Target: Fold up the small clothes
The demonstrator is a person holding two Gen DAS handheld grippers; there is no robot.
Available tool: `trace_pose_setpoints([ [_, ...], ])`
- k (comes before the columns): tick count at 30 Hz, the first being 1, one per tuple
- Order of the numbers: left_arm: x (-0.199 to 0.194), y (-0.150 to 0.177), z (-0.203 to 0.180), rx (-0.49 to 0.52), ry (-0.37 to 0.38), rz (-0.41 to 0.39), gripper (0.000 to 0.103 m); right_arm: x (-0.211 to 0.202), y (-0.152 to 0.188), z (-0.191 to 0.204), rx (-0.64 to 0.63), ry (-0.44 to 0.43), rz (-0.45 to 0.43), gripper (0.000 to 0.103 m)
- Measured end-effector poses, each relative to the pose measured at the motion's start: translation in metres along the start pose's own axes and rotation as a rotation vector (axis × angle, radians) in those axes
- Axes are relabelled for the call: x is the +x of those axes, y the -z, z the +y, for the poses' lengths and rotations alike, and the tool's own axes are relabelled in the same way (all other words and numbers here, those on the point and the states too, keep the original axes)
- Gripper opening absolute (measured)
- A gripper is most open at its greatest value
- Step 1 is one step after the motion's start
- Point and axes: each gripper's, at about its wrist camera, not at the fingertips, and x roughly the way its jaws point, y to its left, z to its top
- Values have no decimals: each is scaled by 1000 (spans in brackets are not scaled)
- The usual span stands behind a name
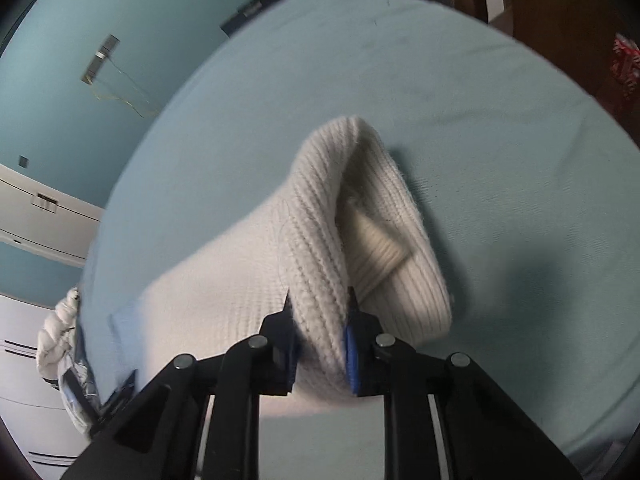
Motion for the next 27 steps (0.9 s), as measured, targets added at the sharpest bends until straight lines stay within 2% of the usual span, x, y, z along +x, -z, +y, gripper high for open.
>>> trace_pose_setpoints([
  [1, -1, 4, 12, 1, 9, 2, 103, -6, 8, 1, 0, 2, -28, 14],
  [2, 0, 6, 20, 3, 14, 3, 103, -4, 18, -2, 4, 45, -46, 14],
  [4, 0, 8, 27, 13, 7, 0, 103, 20, 28, -23, 73, 111, 1, 13],
  [5, 1, 7, 30, 13, 6, 0, 103, 36, 24, -28, 105, 120, 28, 14],
  [7, 1, 5, 31, 9, 12, 2, 103, 47, 22, -35, 145, 98, 27, 17],
  [8, 1, 6, 33, 9, 16, -1, 103, 47, 22, -32, 139, 104, 24, 23],
  [10, 2, 0, 26, 10, 23, -9, 103, 38, 27, -27, 156, 157, 4, 48],
  [11, 2, 1, 28, 9, 27, -15, 103, 23, 35, -28, 194, 228, -39, 68],
  [13, 3, 4, 30, 7, 30, -20, 103, -6, 43, -16, 222, 271, -165, 71],
  [14, 2, 6, 31, 7, 31, -22, 103, -20, 48, 0, 193, 288, -230, 74],
  [15, 1, 7, 32, 8, 31, -23, 103, -24, 50, 14, 149, 290, -259, 81],
  [18, 0, 11, 36, 9, 33, -23, 103, -20, 62, 67, -56, 264, -288, 82],
  [21, -3, 12, 37, 9, 33, -22, 103, 7, 78, 99, -173, 235, -219, 82],
  [24, 2, 7, 32, 7, 36, -9, 103, 48, 80, 105, -188, 248, -82, 82],
  [25, 1, 5, 33, 2, 38, 3, 103, 66, 84, 104, -210, 289, -49, 82],
  [27, -2, -3, 33, -12, 37, 30, 103, 85, 88, 103, -298, 320, -63, 89],
])
